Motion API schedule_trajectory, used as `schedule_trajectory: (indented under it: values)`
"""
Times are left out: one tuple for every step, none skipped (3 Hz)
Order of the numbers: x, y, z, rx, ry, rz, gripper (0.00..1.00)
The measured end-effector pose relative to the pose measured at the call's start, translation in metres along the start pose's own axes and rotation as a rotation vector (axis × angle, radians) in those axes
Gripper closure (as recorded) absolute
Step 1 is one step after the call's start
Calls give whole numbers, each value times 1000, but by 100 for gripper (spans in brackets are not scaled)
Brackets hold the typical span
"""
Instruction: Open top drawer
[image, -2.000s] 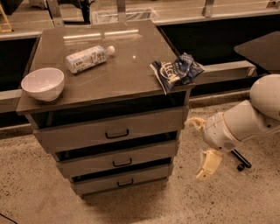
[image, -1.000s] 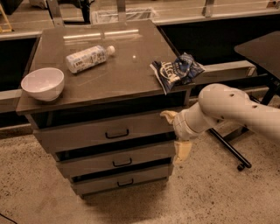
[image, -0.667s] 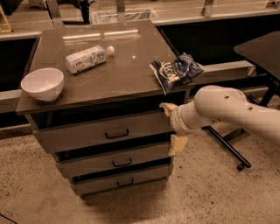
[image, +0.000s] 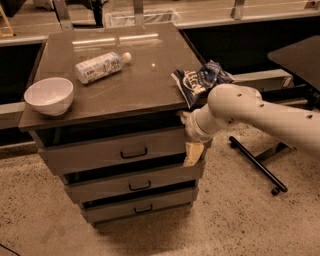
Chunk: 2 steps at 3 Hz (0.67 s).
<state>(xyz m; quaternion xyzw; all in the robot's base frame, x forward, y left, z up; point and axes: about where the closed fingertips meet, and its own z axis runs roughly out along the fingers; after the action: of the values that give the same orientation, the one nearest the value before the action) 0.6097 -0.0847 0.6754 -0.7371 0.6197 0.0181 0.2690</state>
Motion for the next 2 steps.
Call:
schedule_trajectory:
  values:
    - [0,-6,12,-63,31,7,0]
    - [8,-10,23,-110,40,32,0]
